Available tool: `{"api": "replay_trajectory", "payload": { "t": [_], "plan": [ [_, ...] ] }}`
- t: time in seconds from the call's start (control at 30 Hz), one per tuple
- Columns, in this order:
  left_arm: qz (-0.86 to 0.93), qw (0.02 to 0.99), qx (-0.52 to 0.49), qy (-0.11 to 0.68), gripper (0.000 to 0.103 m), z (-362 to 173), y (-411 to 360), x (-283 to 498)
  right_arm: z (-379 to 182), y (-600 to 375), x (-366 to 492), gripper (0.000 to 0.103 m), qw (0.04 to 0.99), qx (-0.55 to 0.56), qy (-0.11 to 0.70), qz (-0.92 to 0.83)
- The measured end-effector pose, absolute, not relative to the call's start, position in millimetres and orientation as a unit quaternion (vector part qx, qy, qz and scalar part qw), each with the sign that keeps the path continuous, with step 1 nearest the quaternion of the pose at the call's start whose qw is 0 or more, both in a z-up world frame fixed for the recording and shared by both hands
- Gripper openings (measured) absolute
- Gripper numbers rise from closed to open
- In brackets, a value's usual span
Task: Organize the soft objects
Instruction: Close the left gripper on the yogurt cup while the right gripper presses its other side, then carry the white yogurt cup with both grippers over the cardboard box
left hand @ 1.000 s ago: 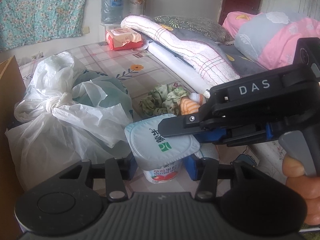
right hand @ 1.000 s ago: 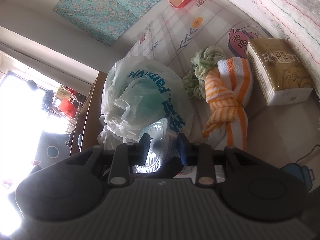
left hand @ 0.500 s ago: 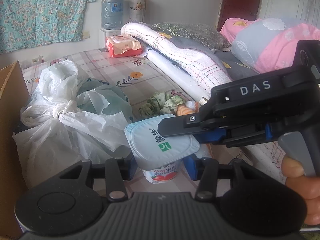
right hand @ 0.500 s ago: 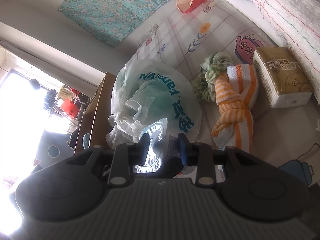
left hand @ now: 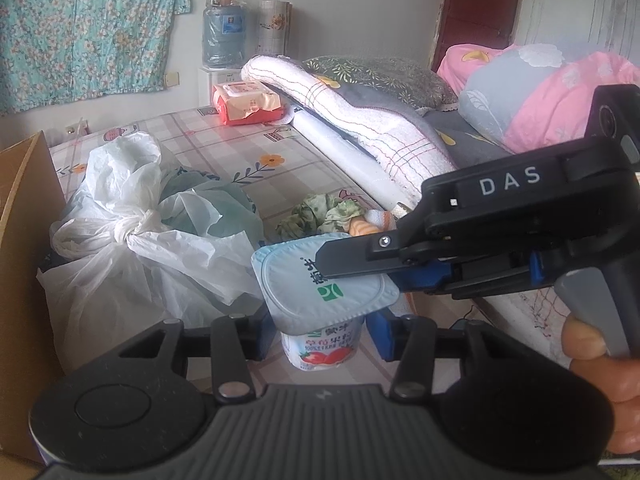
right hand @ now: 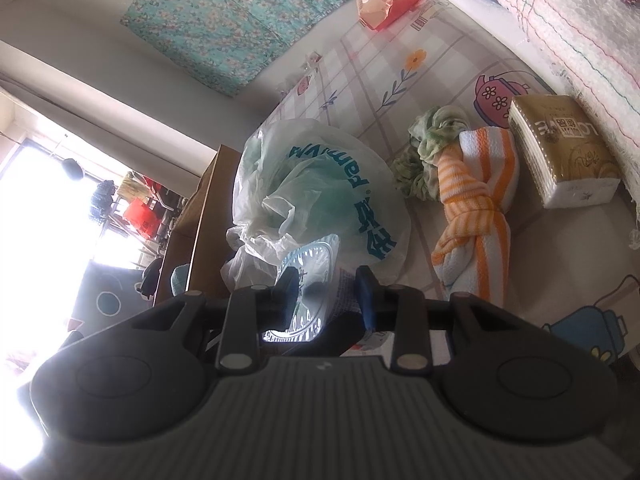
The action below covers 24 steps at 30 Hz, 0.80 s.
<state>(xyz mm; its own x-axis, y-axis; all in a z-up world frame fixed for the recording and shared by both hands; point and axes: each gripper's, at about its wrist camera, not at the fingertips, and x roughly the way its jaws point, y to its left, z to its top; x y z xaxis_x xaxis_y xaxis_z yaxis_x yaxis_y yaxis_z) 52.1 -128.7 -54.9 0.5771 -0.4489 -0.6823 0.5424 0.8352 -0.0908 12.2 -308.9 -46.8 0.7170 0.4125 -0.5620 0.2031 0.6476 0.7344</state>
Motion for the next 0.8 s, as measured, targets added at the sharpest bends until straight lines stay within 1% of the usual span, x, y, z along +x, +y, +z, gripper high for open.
{"api": "replay_trajectory", "payload": {
  "t": [0.23, 0.43, 0.63, 0.8],
  "plan": [
    [-0.277, 0.897, 0.058, 0.340, 0.049, -34, -117, 40, -24, -299, 4, 0.031, 0.838, 0.410, 0.351, 0.080],
    [-0.262, 0.916, 0.045, 0.302, 0.049, -3, -93, 26, 14, -275, 4, 0.031, 0.854, 0.388, 0.326, 0.115],
    [-0.212, 0.939, 0.033, 0.267, 0.049, 31, -53, 15, 54, -226, 25, 0.032, 0.865, 0.348, 0.315, 0.178],
    [-0.147, 0.953, 0.018, 0.265, 0.049, 51, -7, 15, 72, -169, 62, 0.034, 0.855, 0.309, 0.336, 0.247]
  ]
}}
